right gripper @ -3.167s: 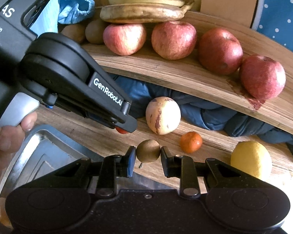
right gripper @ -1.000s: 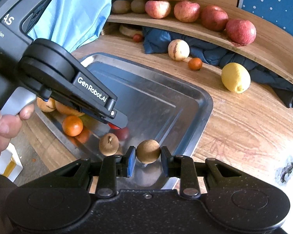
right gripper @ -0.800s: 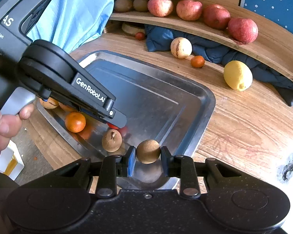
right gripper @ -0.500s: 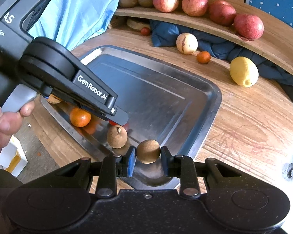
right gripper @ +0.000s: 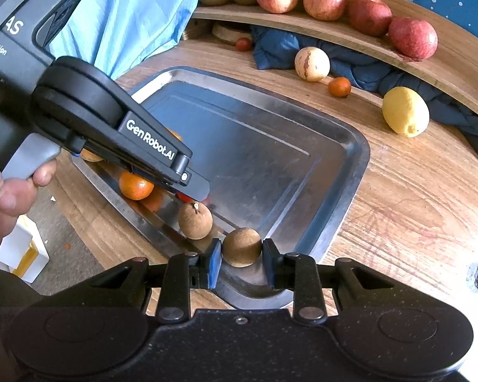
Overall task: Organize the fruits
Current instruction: 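Carry the tomato in left gripper and kiwi in right gripper over the tray, then open left gripper to drop the tomato while right gripper releases the kiwi onto the tray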
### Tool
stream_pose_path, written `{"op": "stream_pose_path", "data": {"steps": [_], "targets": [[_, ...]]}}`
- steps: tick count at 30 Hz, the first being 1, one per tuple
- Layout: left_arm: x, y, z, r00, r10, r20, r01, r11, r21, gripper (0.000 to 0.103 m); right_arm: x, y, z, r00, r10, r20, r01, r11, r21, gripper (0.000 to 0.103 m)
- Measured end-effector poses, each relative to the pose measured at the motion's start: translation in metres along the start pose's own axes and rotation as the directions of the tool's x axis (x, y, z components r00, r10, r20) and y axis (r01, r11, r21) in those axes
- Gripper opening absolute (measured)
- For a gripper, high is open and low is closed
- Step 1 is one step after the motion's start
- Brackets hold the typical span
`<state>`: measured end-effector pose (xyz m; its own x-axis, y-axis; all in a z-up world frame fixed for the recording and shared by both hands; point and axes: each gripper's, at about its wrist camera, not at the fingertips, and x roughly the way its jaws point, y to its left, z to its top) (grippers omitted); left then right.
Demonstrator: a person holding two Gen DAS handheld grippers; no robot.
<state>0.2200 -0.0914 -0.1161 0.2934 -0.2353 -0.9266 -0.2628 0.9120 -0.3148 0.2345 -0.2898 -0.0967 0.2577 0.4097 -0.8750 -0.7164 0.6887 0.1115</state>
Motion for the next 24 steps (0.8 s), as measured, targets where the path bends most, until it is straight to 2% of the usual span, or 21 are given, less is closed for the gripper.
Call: {"op": "stream_pose_path", "data": {"steps": [10, 13, 15, 24], "targets": [[-0.004, 0.002, -0.004, 1.0, 0.012, -0.013, -0.012, 1.0, 0.016, 0.026, 0.0, 0.002, 0.0, 1.0, 0.0, -0.005, 0.0, 1.0, -0.001, 0.031], [-0.007, 0.004, -0.004, 1.0, 0.013, -0.009, -0.013, 1.0, 0.015, 0.032, -0.001, 0.002, -0.001, 1.0, -0.003, -0.002, 0.003, 1.0, 0.003, 0.032], [-0.01, 0.004, -0.004, 1.0, 0.009, -0.006, -0.009, 1.0, 0.018, 0.034, -0.003, 0.001, -0.001, 1.0, -0.004, 0.002, 0.004, 1.0, 0.007, 0.038], [-0.029, -0.002, -0.006, 1.0, -0.027, -0.002, 0.027, 0.998, 0.06, 0.06, -0.015, -0.004, 0.0, 1.0, -0.002, 0.022, 0.002, 1.0, 0.024, 0.059]]}}
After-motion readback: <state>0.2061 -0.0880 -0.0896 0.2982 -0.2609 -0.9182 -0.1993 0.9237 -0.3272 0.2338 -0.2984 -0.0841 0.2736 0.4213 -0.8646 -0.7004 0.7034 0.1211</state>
